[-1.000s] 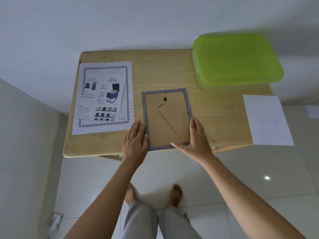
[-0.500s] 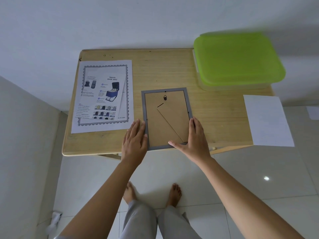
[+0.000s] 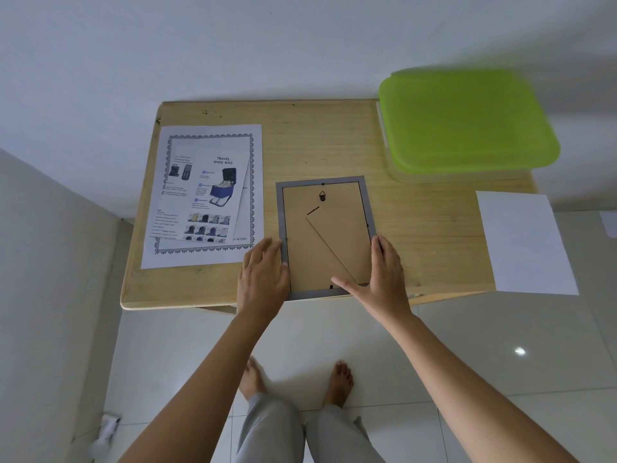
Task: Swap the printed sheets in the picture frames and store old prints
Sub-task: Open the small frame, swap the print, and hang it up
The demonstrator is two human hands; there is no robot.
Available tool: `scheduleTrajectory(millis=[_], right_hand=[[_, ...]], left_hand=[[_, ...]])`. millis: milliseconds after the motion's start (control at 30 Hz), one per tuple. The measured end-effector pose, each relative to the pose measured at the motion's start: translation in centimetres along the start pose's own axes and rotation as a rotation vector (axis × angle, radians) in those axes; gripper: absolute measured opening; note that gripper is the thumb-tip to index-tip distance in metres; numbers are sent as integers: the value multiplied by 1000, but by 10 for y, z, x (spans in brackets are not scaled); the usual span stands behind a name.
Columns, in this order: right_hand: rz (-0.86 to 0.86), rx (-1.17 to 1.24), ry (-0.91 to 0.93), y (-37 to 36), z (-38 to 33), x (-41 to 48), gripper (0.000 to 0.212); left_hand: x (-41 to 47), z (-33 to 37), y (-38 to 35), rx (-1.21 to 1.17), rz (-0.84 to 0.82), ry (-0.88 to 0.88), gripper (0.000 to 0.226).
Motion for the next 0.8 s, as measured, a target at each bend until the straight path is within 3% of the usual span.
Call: scheduleTrajectory(millis=[200, 267, 533, 800], right_hand=[[239, 146, -82, 28, 24, 22, 50], [289, 199, -127, 32, 34, 34, 38], [382, 300, -279, 28, 54, 53, 15], [372, 355, -291, 25, 58, 53, 15]], left_hand=[[29, -6, 5, -263, -7, 173, 33], [33, -5, 7, -298, -3, 188, 30], [37, -15, 7, -390, 50, 294, 26], [38, -17, 8, -474, 37, 365, 29]])
Point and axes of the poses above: each hand's wrist, its own x-axis towards the middle knuckle, its own y-axis out of the back of the hand, z = x × y, the point moved 10 cm from there along x, towards the middle knuckle, and after that the axes turned 13 degrees about y, right-handed, at the moved point
